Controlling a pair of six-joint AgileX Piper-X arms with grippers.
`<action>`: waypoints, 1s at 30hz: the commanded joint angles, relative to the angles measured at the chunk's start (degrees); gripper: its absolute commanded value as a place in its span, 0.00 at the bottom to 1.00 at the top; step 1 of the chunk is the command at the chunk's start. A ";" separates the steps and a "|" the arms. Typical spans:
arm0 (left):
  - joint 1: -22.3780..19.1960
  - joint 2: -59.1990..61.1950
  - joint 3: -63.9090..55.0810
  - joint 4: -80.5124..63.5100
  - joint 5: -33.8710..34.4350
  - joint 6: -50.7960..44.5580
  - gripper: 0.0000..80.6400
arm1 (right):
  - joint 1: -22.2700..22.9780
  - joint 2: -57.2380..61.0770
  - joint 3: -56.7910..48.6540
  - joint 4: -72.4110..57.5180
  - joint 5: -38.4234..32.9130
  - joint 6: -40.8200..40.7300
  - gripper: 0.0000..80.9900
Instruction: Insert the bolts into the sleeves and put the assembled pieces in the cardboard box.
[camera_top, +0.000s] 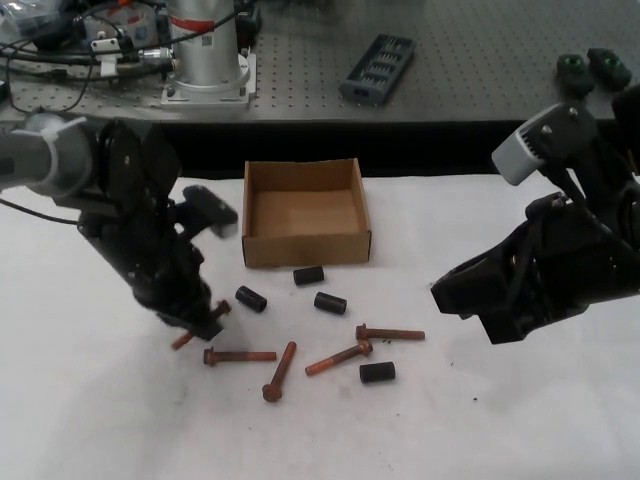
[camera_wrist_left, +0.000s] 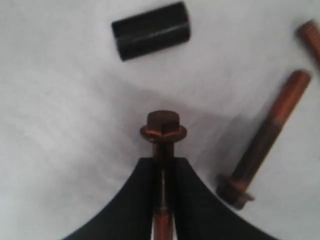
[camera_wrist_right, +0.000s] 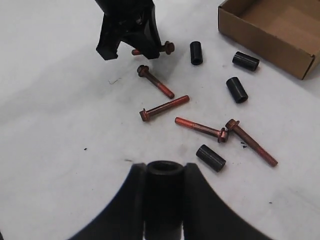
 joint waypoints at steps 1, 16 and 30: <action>0.44 -3.83 -1.56 0.49 7.67 -10.44 0.01 | -0.12 -0.71 -0.22 -0.30 -0.81 -0.48 0.06; 5.34 -31.62 25.40 -55.71 27.66 -51.73 0.01 | -0.75 6.17 -0.11 -24.10 -24.87 4.30 0.06; 4.96 -33.94 42.45 -102.49 27.14 -77.13 0.01 | 1.02 18.86 7.46 -58.12 -40.17 12.92 0.06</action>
